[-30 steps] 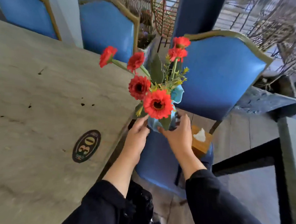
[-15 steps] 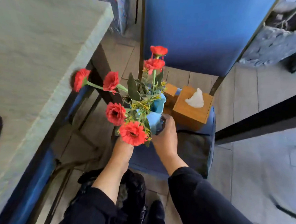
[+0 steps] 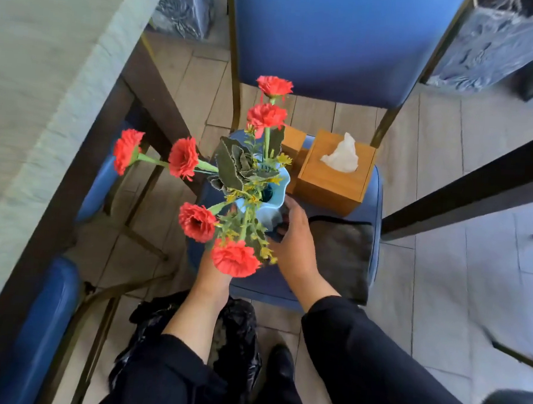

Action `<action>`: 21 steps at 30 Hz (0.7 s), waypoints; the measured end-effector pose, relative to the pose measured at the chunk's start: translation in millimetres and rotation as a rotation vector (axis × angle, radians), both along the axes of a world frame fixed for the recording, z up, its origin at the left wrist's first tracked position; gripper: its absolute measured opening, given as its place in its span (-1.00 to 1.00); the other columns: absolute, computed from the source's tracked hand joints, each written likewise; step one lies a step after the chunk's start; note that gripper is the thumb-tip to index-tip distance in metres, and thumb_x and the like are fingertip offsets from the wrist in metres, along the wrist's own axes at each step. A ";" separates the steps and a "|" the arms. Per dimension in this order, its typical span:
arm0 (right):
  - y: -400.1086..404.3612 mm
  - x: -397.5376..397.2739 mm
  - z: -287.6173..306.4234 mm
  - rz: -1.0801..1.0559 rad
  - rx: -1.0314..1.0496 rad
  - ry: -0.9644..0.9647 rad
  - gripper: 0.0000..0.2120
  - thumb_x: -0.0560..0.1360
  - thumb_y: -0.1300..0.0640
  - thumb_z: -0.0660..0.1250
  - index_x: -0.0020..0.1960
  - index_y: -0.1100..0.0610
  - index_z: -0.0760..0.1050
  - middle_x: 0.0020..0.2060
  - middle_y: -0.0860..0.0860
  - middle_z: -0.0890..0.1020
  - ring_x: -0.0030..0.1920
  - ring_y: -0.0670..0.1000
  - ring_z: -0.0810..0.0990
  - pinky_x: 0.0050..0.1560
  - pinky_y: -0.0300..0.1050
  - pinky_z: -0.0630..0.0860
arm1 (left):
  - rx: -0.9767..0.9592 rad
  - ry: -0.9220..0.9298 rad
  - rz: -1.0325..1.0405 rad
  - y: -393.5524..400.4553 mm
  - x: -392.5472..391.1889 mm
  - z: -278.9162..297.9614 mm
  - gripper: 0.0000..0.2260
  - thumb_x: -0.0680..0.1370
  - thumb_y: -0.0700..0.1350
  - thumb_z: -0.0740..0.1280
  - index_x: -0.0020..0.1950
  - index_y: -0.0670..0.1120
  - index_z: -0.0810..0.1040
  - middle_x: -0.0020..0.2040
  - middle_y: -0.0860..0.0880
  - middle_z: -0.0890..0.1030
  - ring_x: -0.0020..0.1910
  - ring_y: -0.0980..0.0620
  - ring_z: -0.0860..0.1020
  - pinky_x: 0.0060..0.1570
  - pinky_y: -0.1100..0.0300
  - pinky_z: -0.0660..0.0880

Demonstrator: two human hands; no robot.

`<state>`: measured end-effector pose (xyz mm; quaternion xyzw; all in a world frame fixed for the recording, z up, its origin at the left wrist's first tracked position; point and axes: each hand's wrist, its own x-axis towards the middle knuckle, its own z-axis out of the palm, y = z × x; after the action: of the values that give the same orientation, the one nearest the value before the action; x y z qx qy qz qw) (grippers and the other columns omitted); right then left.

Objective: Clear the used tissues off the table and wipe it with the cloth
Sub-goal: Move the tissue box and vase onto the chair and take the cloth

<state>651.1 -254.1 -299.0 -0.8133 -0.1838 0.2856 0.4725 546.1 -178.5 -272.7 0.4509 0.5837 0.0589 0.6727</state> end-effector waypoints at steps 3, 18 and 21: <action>-25.7 0.0 13.8 -0.046 -0.120 -0.174 -0.40 0.42 0.28 0.41 0.42 0.10 0.33 0.37 0.03 0.35 0.39 0.00 0.30 0.34 -0.31 0.21 | 0.019 0.054 0.100 -12.3 -2.5 -9.7 -0.56 0.50 0.09 0.38 0.19 -0.23 0.51 -0.26 0.04 0.53 -0.25 0.07 0.52 0.04 0.31 0.54; -103.3 9.6 4.9 -0.459 -0.461 0.059 -0.28 0.47 0.21 0.37 0.50 -0.08 0.10 0.32 0.11 0.29 0.30 0.12 0.36 0.30 0.13 0.40 | 0.268 0.338 -0.428 -92.4 64.7 -15.7 -0.60 0.47 0.04 0.42 0.20 -0.16 0.51 0.04 -0.03 0.58 0.08 -0.06 0.56 -0.05 0.18 0.44; -107.1 11.5 13.8 -0.518 -0.413 0.174 -0.30 0.49 0.19 0.37 0.52 0.05 0.10 0.33 0.11 0.42 0.32 0.12 0.43 0.32 0.12 0.40 | 0.233 0.342 -0.580 -85.9 62.8 -10.2 -0.74 0.50 0.01 0.37 0.00 -0.17 0.60 -0.04 -0.09 0.65 0.00 -0.14 0.61 -0.10 0.12 0.51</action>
<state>662.7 -361.2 -285.3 -0.8840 0.1317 0.2558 0.3685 608.9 -264.4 -282.9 0.6751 0.5249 -0.1447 0.4978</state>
